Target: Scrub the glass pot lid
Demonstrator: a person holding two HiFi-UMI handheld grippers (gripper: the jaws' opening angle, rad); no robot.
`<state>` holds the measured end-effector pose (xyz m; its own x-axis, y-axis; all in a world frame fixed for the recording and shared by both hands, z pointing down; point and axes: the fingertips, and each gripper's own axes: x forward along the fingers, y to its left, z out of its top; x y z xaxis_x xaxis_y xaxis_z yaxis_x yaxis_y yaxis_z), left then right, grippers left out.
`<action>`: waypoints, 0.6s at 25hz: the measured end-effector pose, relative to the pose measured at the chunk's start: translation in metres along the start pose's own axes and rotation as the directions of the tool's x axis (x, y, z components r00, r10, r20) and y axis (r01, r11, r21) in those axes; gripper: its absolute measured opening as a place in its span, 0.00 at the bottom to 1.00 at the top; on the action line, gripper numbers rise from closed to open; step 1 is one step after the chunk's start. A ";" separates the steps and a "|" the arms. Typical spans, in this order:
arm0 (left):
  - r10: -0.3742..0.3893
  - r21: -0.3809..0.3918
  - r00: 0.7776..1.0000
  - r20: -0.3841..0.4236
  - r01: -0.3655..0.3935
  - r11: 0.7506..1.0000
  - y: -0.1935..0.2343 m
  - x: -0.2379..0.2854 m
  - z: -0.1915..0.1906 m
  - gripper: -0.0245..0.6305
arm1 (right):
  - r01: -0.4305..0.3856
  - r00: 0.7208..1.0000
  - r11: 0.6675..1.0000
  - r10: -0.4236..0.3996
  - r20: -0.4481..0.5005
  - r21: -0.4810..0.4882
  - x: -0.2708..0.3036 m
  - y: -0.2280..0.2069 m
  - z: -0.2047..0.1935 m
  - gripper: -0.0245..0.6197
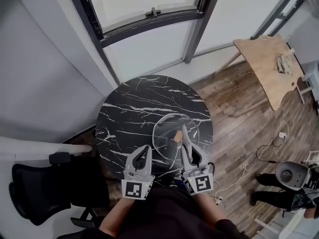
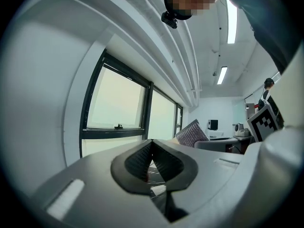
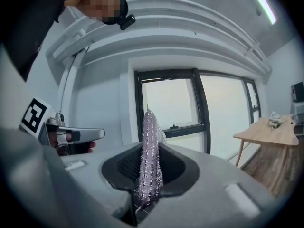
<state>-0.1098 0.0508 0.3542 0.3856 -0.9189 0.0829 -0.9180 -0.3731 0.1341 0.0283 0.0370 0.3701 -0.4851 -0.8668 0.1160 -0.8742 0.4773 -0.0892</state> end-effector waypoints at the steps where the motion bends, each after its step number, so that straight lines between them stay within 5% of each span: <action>1: 0.004 -0.006 1.000 -0.006 -0.004 1.000 0.000 -0.002 -0.002 0.04 | 0.007 1.000 1.000 -0.007 -0.008 0.001 -0.001 -0.001 -0.003 0.16; 15: 0.006 0.003 0.999 0.040 -0.006 1.000 0.009 0.002 0.015 0.04 | -0.010 0.999 1.000 0.010 -0.034 -0.015 -0.003 -0.001 -0.007 0.15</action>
<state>-0.1187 0.0435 0.3409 0.3764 -0.9254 0.0442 -0.9206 -0.3682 0.1304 0.0304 0.0398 0.3763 -0.4942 -0.8565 0.1486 -0.8693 0.4884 -0.0760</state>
